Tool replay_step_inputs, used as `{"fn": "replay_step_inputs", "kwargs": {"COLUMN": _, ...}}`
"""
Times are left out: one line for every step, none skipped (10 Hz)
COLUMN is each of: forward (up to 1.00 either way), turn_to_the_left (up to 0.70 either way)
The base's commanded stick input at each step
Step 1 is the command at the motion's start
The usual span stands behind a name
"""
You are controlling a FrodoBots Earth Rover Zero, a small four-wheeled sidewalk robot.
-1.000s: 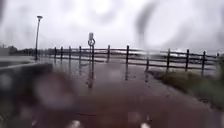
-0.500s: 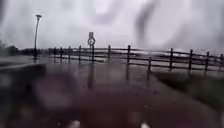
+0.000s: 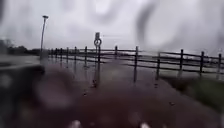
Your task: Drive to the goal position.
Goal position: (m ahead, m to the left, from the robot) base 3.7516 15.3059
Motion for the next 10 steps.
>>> {"fn": "replay_step_inputs", "kwargs": {"forward": 0.7, "turn_to_the_left": 0.0}}
{"fn": "replay_step_inputs", "kwargs": {"forward": 0.7, "turn_to_the_left": 0.0}}
{"fn": "replay_step_inputs", "kwargs": {"forward": 0.7, "turn_to_the_left": 0.0}}
{"fn": "replay_step_inputs", "kwargs": {"forward": 0.7, "turn_to_the_left": 0.0}}
{"fn": "replay_step_inputs", "kwargs": {"forward": 0.7, "turn_to_the_left": 0.0}}
{"fn": "replay_step_inputs", "kwargs": {"forward": 0.7, "turn_to_the_left": 0.0}}
{"fn": "replay_step_inputs", "kwargs": {"forward": 0.7, "turn_to_the_left": 0.0}}
{"fn": "replay_step_inputs", "kwargs": {"forward": 0.7, "turn_to_the_left": 0.0}}
{"fn": "replay_step_inputs", "kwargs": {"forward": 0.7, "turn_to_the_left": 0.0}}
{"fn": "replay_step_inputs", "kwargs": {"forward": 0.7, "turn_to_the_left": 0.0}}
